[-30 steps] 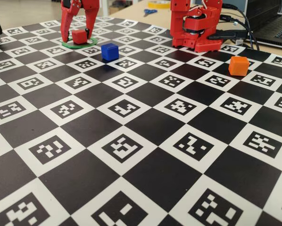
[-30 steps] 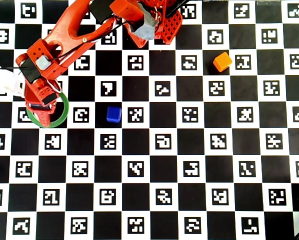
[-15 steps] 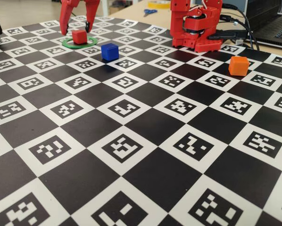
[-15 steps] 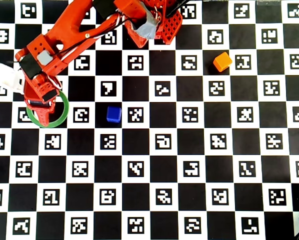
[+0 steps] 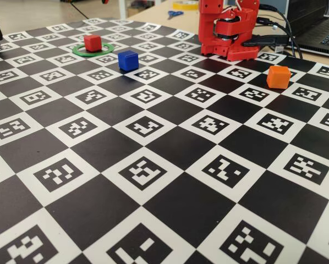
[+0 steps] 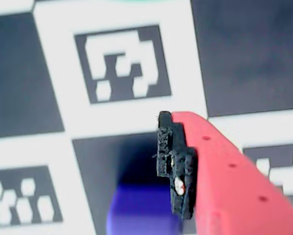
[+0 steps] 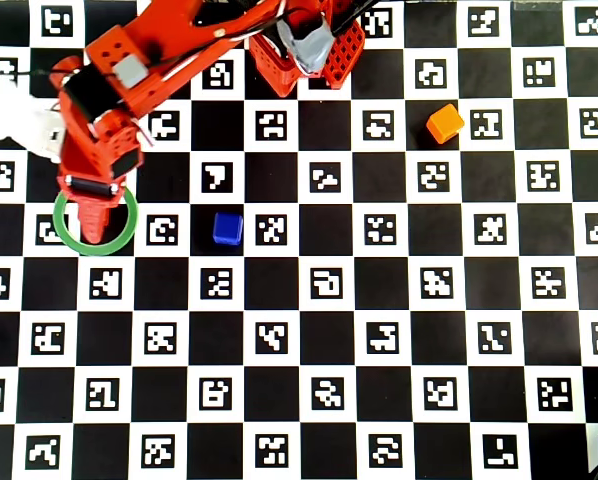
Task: Grab the red cube then put it in the green circle then put the blue cube on top and finally the orange cube on top
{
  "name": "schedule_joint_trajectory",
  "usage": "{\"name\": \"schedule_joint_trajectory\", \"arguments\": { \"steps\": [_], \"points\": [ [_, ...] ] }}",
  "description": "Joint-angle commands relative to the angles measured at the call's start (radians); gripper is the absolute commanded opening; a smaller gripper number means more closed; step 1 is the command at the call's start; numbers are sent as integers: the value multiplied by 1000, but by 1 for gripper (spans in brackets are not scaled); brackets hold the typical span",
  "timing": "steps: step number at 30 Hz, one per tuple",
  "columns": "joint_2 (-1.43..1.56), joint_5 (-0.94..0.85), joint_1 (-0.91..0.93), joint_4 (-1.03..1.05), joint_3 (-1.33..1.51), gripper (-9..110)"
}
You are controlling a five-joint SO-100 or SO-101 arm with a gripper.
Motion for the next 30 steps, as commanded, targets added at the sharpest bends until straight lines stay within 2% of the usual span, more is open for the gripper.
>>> {"name": "schedule_joint_trajectory", "arguments": {
  "steps": [1,17,30],
  "points": [
    [146,49,-63,23,12,39],
    [193,222,-285,14,212,38],
    [198,261,-360,-140,417,38]
  ]
}}
